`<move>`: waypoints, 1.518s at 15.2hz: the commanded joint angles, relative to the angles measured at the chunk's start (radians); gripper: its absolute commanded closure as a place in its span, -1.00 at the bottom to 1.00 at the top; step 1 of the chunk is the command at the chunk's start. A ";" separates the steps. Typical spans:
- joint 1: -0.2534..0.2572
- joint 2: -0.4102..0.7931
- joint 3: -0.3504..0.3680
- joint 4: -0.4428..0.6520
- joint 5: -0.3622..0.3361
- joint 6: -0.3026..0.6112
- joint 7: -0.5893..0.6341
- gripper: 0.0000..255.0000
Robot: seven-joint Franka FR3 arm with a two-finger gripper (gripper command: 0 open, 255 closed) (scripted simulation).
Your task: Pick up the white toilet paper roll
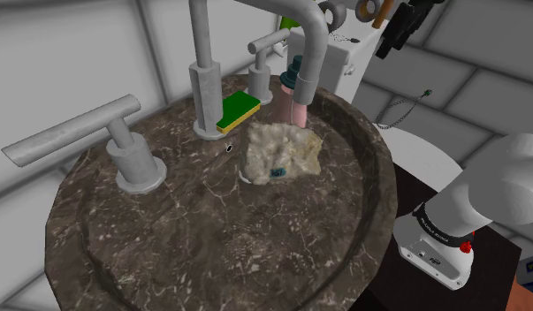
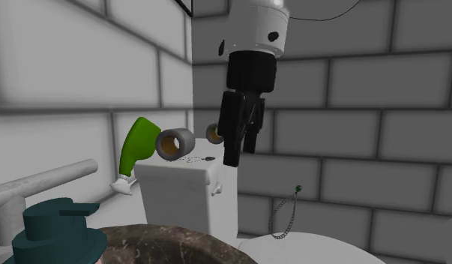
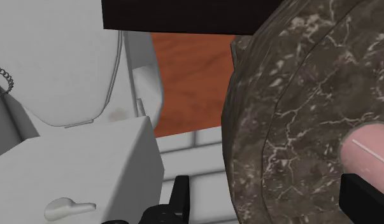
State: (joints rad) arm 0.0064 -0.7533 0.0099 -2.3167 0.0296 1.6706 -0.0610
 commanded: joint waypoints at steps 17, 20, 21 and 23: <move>-0.317 0.486 0.321 0.291 -0.360 0.312 0.855 -1.00; -0.362 0.587 0.357 0.394 -0.472 0.284 1.022 -1.00; -0.374 0.620 0.365 0.430 -0.509 0.269 1.076 -1.00; -0.388 0.687 0.376 0.507 -0.583 0.231 1.178 -1.00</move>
State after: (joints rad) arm -0.3708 -0.0990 0.3825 -1.8519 -0.5145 1.9216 1.0650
